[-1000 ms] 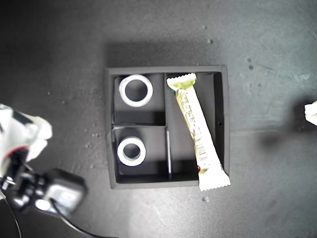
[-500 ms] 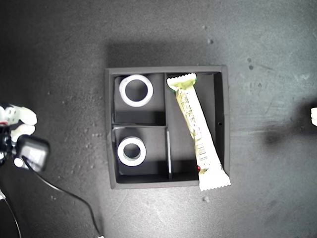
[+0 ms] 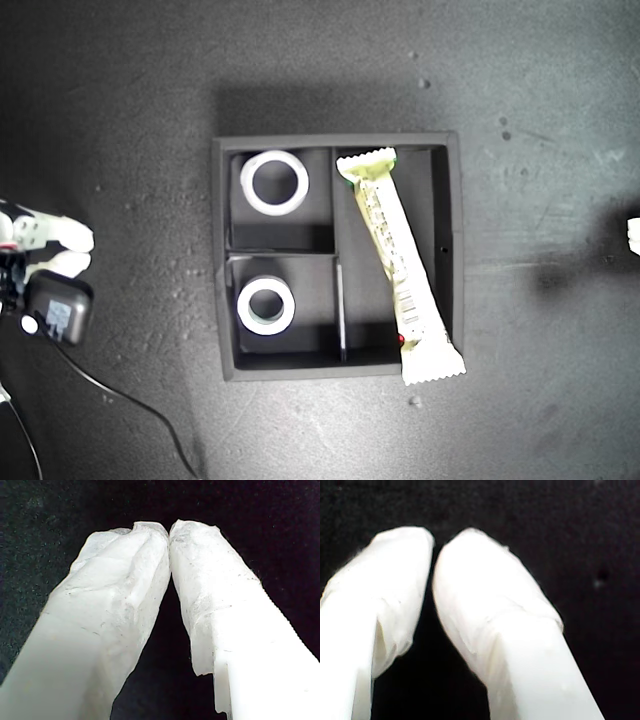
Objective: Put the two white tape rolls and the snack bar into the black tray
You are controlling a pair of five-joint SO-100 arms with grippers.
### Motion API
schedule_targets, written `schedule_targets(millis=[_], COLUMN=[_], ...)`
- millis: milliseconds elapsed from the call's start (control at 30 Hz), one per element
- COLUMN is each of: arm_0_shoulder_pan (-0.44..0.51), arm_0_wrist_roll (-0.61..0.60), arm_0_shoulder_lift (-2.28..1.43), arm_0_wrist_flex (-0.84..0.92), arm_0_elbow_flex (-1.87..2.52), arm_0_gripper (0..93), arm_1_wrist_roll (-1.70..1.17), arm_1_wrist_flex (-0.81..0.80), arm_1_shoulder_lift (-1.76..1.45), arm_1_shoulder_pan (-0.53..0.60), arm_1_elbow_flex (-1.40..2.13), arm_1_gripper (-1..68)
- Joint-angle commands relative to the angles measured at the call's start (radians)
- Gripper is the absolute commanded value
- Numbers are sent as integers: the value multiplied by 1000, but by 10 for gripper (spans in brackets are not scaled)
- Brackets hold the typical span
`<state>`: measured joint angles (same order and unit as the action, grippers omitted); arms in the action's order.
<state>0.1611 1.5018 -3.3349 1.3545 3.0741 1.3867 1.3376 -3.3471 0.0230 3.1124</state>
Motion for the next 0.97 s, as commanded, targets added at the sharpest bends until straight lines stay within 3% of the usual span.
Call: schedule_targets(millis=[0, 200, 267, 400, 933], arm_0_shoulder_pan=[29, 17, 17, 18, 20], arm_0_wrist_roll=[21, 152, 103, -192, -169], arm_0_shoulder_lift=[-49, -49, -49, -49, -49], arm_0_wrist_flex=[3, 41, 41, 41, 41], arm_0_elbow_flex=[64, 64, 64, 64, 64], arm_0_gripper=[0, 2, 2, 3, 3], arm_1_wrist_roll=[-21, -21, -21, -21, -21], arm_1_wrist_flex=[3, 3, 3, 3, 3], arm_1_shoulder_lift=[-5, -5, -5, -5, -5], arm_1_shoulder_pan=[3, 5, 5, 5, 5], arm_1_elbow_flex=[12, 12, 12, 12, 12], arm_1_gripper=[0, 0, 0, 0, 0])
